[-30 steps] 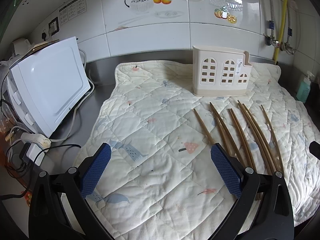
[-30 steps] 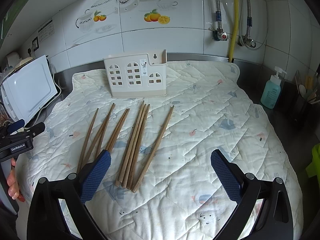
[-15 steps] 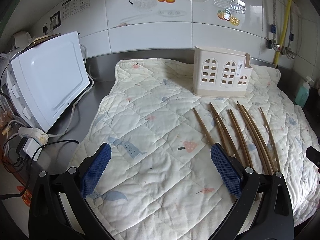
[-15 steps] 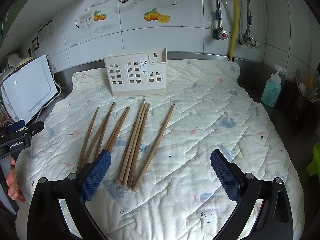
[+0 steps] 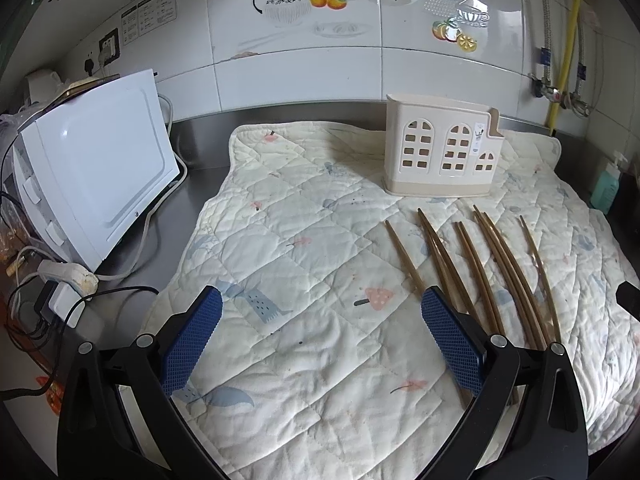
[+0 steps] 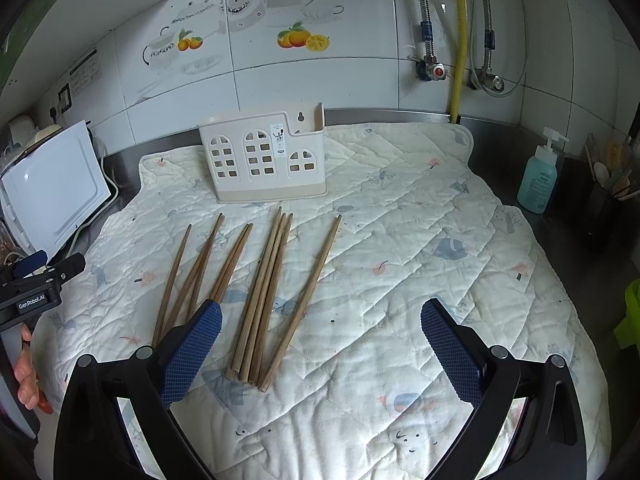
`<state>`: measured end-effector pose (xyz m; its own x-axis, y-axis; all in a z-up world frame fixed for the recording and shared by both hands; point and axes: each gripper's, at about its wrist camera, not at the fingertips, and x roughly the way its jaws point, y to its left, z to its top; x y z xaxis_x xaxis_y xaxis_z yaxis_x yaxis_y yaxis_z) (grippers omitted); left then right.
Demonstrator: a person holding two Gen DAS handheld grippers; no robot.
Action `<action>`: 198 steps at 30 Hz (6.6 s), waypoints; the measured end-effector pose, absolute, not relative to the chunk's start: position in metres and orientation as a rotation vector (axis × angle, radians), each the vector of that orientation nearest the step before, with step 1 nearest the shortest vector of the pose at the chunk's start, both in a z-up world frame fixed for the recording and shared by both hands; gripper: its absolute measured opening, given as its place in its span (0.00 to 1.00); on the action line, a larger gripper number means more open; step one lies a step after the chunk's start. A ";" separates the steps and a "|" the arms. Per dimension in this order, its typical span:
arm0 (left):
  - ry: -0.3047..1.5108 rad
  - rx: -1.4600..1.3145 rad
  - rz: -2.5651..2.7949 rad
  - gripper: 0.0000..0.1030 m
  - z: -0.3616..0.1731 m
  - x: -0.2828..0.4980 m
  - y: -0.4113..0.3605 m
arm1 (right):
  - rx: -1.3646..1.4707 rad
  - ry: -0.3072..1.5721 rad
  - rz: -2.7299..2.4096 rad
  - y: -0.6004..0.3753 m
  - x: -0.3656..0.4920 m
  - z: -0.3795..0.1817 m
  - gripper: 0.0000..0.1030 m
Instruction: Organize utensils
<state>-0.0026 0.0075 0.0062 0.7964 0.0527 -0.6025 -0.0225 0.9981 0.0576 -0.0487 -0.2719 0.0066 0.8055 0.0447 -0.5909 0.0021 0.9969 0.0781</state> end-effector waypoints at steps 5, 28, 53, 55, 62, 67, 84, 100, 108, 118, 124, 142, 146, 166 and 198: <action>0.626 0.059 0.030 0.95 0.015 0.000 0.004 | 0.076 0.605 0.019 -0.273 -0.048 0.016 0.94; 0.645 0.034 -0.007 0.95 0.015 0.003 0.005 | 0.110 0.607 0.014 -0.271 -0.042 0.010 0.94; 0.546 0.055 -0.014 0.95 0.046 -0.005 -0.014 | 0.124 0.542 0.005 -0.277 -0.052 0.030 0.93; 0.534 0.054 -0.008 0.95 0.049 -0.006 -0.014 | 0.124 0.539 0.005 -0.277 -0.053 0.030 0.93; 0.523 0.044 -0.002 0.93 0.053 -0.009 -0.011 | 0.120 0.543 0.013 -0.273 -0.056 0.029 0.93; 0.534 0.040 -0.002 0.90 0.049 -0.010 -0.009 | 0.119 0.563 0.024 -0.269 -0.058 0.023 0.92; 0.699 0.031 -0.044 0.74 -0.013 -0.004 -0.007 | 0.102 0.735 0.056 -0.251 -0.050 -0.038 0.64; 0.837 -0.026 -0.139 0.63 -0.054 -0.005 -0.022 | 0.122 0.811 0.050 -0.242 -0.032 -0.067 0.30; 0.878 -0.019 -0.164 0.58 -0.063 0.001 -0.038 | 0.074 0.819 0.042 -0.238 -0.028 -0.073 0.25; 0.904 -0.013 -0.133 0.57 -0.064 0.009 -0.045 | 0.064 0.813 0.043 -0.240 -0.027 -0.074 0.25; 0.926 -0.008 -0.105 0.55 -0.068 0.013 -0.043 | 0.060 0.810 0.044 -0.241 -0.027 -0.074 0.25; 0.896 -0.016 -0.096 0.50 -0.059 0.007 -0.032 | 0.060 0.787 0.044 -0.242 -0.029 -0.075 0.23; 0.905 -0.024 -0.112 0.50 -0.060 0.010 -0.046 | 0.057 0.786 0.045 -0.242 -0.029 -0.074 0.23; 0.946 0.089 0.030 0.47 -0.074 0.016 -0.058 | 0.082 0.775 0.065 -0.248 -0.029 -0.075 0.22; 0.931 0.061 -0.192 0.12 -0.075 0.016 -0.043 | 0.064 0.743 0.040 -0.254 -0.029 -0.064 0.07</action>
<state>0.0165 -0.0431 -0.0755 0.5813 -0.1381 -0.8019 0.1906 0.9812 -0.0308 -0.0287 -0.2542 -0.0638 0.7355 0.0595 -0.6749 -0.0140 0.9973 0.0727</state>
